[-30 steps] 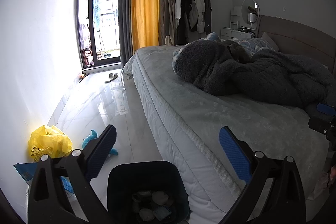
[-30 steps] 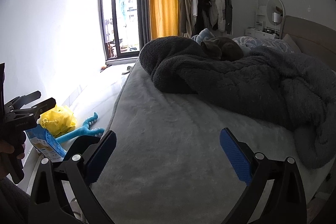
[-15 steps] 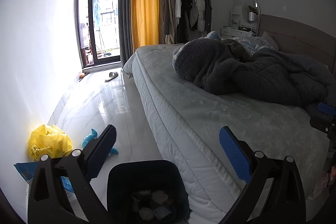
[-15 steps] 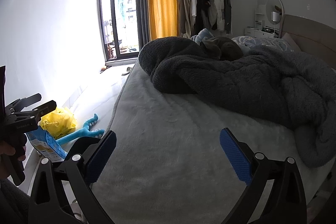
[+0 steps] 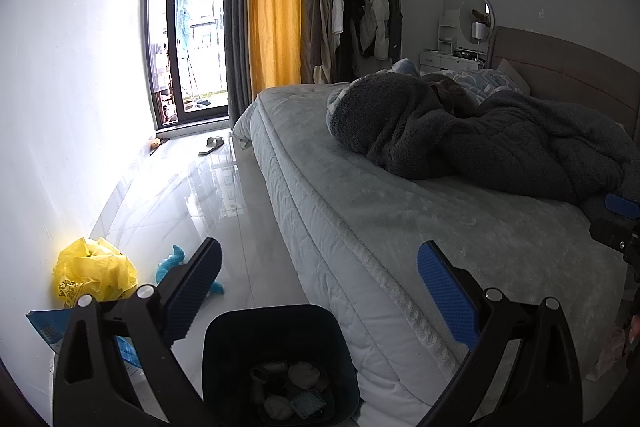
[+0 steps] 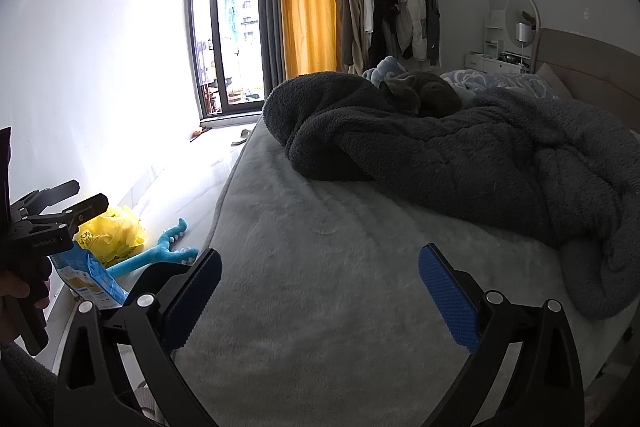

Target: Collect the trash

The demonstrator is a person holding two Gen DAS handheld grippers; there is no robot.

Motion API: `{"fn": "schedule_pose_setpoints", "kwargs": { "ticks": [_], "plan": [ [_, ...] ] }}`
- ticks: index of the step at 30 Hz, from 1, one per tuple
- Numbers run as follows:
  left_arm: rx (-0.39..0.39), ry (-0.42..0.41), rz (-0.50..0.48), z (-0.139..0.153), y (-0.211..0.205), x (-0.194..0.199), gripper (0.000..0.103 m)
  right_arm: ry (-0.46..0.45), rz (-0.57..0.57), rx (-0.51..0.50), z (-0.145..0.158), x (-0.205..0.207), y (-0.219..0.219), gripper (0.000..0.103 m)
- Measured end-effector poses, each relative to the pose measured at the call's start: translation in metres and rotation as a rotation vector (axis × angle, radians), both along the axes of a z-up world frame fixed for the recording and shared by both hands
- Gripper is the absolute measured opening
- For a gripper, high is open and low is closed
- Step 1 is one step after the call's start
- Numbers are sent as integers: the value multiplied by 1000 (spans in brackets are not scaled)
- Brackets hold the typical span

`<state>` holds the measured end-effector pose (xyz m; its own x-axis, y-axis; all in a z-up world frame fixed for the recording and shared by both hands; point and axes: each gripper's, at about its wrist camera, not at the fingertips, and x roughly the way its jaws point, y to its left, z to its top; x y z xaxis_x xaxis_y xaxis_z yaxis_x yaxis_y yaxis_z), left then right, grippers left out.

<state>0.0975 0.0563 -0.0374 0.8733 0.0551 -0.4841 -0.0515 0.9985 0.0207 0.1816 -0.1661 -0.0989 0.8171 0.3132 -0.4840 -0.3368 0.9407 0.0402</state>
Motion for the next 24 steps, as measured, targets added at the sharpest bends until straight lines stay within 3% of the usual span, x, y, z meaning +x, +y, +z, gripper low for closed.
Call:
{"fn": "schedule_pose_setpoints", "kwargs": {
  "ticks": [24],
  "plan": [
    [-1, 1, -1, 0, 0, 0, 100, -1, -1, 2, 0, 0, 0, 100]
  ]
}}
